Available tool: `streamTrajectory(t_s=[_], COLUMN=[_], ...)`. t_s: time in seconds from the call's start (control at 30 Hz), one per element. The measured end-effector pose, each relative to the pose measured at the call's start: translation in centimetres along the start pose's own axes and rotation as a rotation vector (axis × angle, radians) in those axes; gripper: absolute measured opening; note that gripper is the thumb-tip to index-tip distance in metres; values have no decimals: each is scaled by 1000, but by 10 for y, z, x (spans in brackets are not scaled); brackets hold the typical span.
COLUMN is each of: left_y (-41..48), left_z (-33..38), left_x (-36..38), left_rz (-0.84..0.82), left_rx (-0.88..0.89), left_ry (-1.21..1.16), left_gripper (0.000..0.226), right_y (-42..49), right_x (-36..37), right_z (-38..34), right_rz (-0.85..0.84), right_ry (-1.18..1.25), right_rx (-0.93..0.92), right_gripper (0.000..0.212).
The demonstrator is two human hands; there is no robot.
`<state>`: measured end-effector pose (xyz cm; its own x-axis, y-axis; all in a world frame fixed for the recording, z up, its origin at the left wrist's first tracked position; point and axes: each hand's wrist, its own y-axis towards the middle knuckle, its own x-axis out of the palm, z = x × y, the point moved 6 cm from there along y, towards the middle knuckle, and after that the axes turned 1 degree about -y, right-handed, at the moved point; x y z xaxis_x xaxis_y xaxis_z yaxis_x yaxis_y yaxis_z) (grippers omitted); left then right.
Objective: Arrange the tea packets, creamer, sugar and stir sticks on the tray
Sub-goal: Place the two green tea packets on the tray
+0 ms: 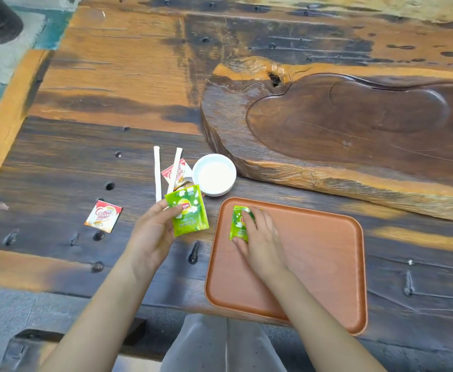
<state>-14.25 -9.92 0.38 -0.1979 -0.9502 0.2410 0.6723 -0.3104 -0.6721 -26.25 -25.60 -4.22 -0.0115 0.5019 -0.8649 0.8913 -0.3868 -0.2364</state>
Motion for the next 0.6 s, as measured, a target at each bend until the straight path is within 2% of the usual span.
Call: streamTrajectory(t_s=[0.2, 0.3, 0.43, 0.53, 0.6], left_y=[-4, -5, -10, -14, -10], left_z=[-14, -25, -45, -62, -64], left_x=[16, 27, 54, 76, 81], left_rz=[0, 12, -43, -85, -45], left_rx=[-42, -62, -93, -100, 46], left_ry=[53, 90, 144, 147, 370], left_gripper=[20, 17, 16, 15, 24], right_y=[2, -9, -35, -47, -51], right_x=[-6, -27, -28, -21, -23], right_z=[-1, -3, -7, 7, 29], right_rz=[2, 95, 11, 32, 124], right_ry=[77, 287, 877, 1083, 1096], right_rx=[-13, 18, 254, 418, 542], right_gripper=[61, 50, 8, 17, 20])
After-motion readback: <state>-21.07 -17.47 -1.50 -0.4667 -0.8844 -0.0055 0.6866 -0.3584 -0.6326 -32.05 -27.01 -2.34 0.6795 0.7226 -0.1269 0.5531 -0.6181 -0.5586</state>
